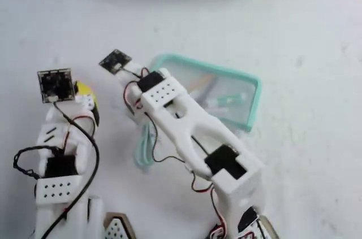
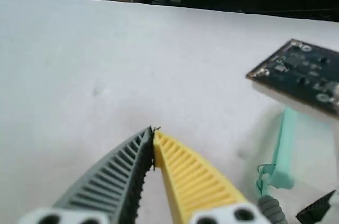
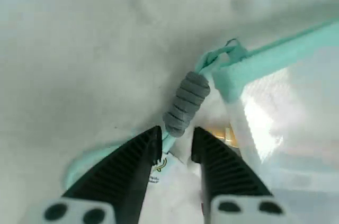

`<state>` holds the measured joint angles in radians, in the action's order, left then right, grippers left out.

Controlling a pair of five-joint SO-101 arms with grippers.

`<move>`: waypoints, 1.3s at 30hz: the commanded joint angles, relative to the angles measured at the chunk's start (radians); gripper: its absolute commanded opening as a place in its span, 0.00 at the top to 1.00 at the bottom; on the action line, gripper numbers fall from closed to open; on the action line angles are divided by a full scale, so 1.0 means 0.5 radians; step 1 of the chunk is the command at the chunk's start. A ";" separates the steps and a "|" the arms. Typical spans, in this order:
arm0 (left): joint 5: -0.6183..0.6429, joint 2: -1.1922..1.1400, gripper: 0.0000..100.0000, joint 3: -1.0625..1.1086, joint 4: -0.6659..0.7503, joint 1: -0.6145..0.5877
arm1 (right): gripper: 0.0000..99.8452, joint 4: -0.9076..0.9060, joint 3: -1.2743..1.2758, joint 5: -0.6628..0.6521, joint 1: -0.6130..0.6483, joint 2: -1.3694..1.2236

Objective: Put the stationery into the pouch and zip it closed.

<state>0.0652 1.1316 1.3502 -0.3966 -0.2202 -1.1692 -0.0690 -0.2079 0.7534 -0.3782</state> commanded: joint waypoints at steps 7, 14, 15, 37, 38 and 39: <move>0.052 0.044 0.98 -0.018 0.046 -0.048 | 0.84 0.287 -0.092 0.064 0.017 -0.176; 0.052 0.044 0.98 -0.025 0.046 -0.048 | 0.92 0.361 -0.092 0.068 0.017 -0.232; 0.052 0.044 0.98 -0.025 0.046 -0.048 | 0.96 0.376 -0.092 0.068 0.017 -0.232; 0.052 0.044 0.98 -0.021 0.046 -0.044 | 0.98 -0.361 -0.626 0.046 -0.502 1.020; 0.052 0.044 0.98 -0.018 0.046 -0.044 | 0.98 -0.367 -0.626 0.046 -0.529 1.079; 0.052 0.044 0.98 -0.018 0.046 -0.044 | 0.98 -0.367 -0.626 0.046 -0.557 1.131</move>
<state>0.0806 1.1316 1.3502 -0.3966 -0.2355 -1.3487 -0.3314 -0.1864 0.5155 0.0760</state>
